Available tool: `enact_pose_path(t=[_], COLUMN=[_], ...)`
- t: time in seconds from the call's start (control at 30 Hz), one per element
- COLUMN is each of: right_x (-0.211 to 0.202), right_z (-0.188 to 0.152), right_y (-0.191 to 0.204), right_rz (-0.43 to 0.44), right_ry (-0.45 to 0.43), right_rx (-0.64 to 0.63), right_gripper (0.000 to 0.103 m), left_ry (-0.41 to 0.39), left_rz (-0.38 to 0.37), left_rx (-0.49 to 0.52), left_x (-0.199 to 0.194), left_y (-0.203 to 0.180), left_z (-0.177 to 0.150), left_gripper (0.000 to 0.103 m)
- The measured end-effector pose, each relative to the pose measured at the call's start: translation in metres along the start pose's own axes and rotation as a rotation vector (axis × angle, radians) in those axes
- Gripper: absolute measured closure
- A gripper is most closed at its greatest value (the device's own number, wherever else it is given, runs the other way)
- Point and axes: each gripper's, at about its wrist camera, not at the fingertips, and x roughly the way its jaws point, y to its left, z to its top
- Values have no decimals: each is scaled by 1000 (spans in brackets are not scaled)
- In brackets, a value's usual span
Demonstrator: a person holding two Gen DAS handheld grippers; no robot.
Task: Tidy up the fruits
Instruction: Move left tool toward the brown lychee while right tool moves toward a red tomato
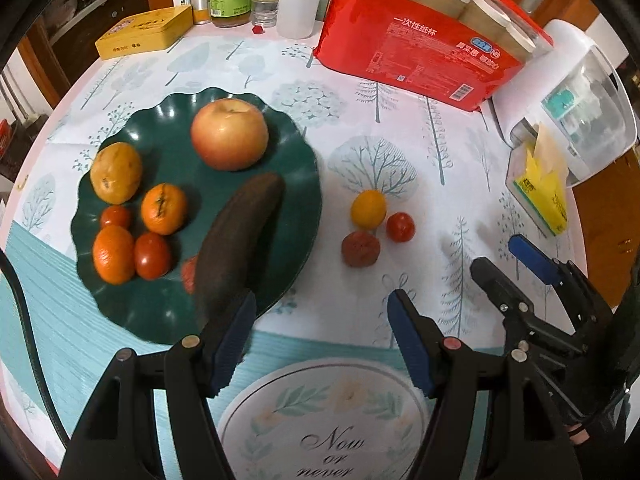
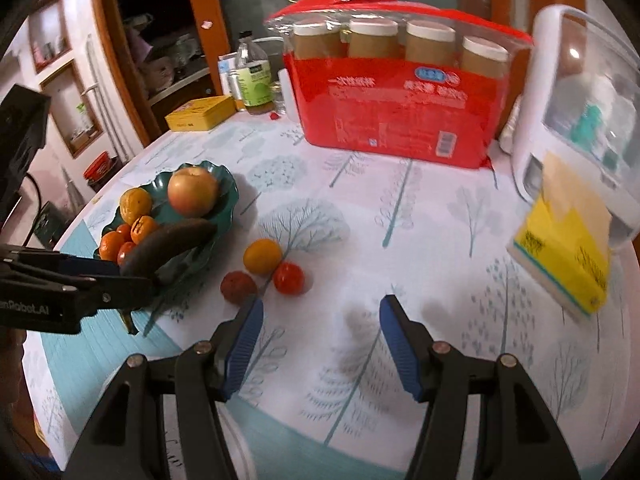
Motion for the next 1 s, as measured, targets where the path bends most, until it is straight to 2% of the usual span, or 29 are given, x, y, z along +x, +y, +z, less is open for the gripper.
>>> enact_pose_path(t=[0.17,0.37,0.57,0.73,0.8,1.0], right_x=[11,28,46,55,61,67], right_z=[8,0,-7,-7,-7,-8], right_y=[-1,4,4,5,7,16], right_rz=[36,56,72,88,94,113], right_ry=[-37,-80,-70,-73,-61,-50], right_rx=[-73,-145,-180,-181,-192,-224], right_gripper=[42,42,43,49,53,56], left_ry=[-14,-17,-3,17,20,20], left_rz=[-10,-44,-53,-60,-67,-87], left_rx=[-27,-66,-73,-75,-80,-78], left_x=[9,24,43,60,65,75], left_y=[-6,-10,-16,-20,-19,-20], left_z=[10,13,17,19,20,22], left_gripper=[36,36,46,57,60,67])
